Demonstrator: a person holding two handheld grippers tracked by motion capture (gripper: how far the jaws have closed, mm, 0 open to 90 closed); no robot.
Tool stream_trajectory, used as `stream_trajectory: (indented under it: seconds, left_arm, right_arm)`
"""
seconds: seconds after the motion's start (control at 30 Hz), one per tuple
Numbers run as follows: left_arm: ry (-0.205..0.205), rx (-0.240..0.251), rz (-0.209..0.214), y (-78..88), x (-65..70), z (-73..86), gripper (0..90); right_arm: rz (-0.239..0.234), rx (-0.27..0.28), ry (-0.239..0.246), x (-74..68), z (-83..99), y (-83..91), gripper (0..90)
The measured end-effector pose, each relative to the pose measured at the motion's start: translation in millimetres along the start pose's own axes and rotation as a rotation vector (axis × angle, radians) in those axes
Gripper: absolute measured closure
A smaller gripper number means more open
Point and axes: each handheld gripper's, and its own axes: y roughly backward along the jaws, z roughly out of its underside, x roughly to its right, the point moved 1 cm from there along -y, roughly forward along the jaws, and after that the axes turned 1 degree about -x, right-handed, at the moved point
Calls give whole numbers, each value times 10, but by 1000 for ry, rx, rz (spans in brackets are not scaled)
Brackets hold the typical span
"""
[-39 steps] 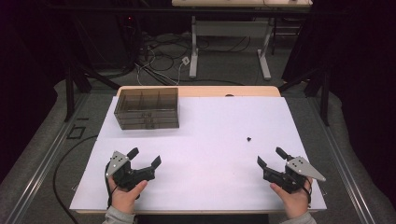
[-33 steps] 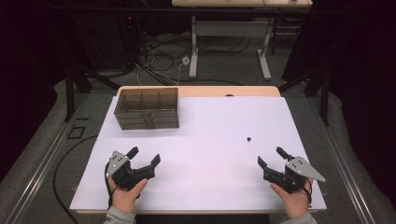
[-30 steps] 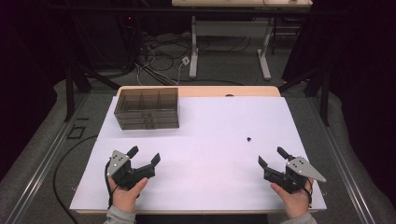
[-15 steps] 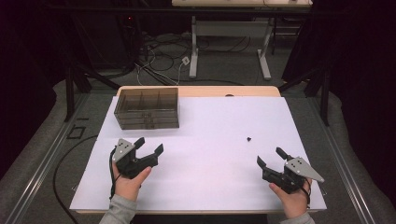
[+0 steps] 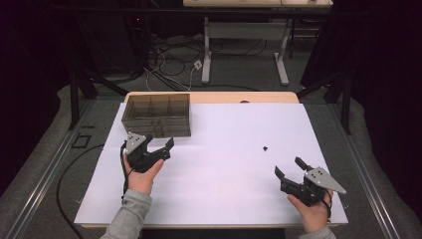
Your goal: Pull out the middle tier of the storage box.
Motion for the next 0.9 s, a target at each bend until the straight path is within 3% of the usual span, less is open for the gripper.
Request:
stream_trajectory:
  seconds: [0.37, 0.7, 0.9]
  left_arm:
    - [49, 33, -18, -138, -47, -80, 288]
    - [28, 70, -42, -276, -68, -69, 318]
    - [14, 51, -37, -355, -121, -49, 317]
  right_arm:
    - [4, -4, -3, 25, 10, -21, 205]
    - [14, -12, -11, 33, 18, -29, 205]
    - [6, -8, -13, 44, 21, -32, 205]
